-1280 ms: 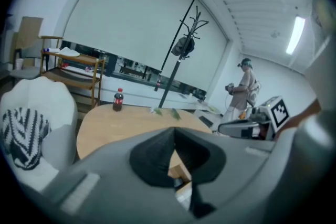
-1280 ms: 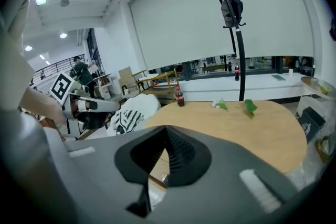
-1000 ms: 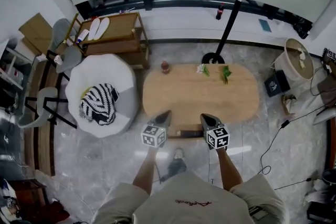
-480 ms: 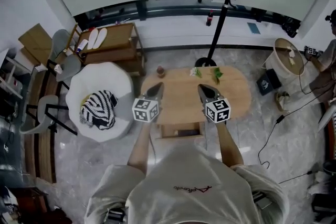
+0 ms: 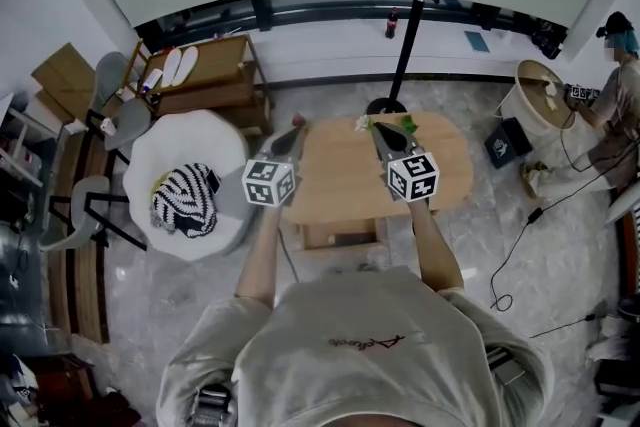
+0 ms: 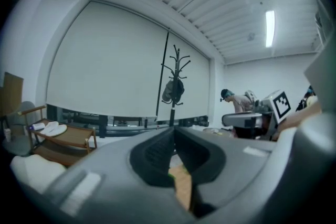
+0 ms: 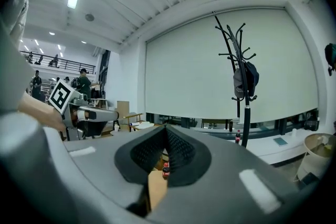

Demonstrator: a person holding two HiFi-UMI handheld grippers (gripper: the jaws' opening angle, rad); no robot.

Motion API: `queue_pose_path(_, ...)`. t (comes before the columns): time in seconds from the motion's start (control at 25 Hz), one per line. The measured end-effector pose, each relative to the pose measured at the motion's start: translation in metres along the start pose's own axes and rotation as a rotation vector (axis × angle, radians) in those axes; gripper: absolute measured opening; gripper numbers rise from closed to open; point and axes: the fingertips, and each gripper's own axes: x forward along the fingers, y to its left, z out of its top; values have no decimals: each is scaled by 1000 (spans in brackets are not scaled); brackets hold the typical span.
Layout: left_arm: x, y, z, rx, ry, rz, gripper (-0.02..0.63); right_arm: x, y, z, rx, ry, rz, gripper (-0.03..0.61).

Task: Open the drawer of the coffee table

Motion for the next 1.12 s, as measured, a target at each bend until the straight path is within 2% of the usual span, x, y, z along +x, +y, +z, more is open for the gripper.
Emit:
queue_pose_path(0.6,17,-16,13,-5,-21,46,0,3,-16,29,-28,-47,45,3)
queue_pose_path(1.12,22,-27,7,2,-4,45,0,-4,-19,18,-27,-25,58,3)
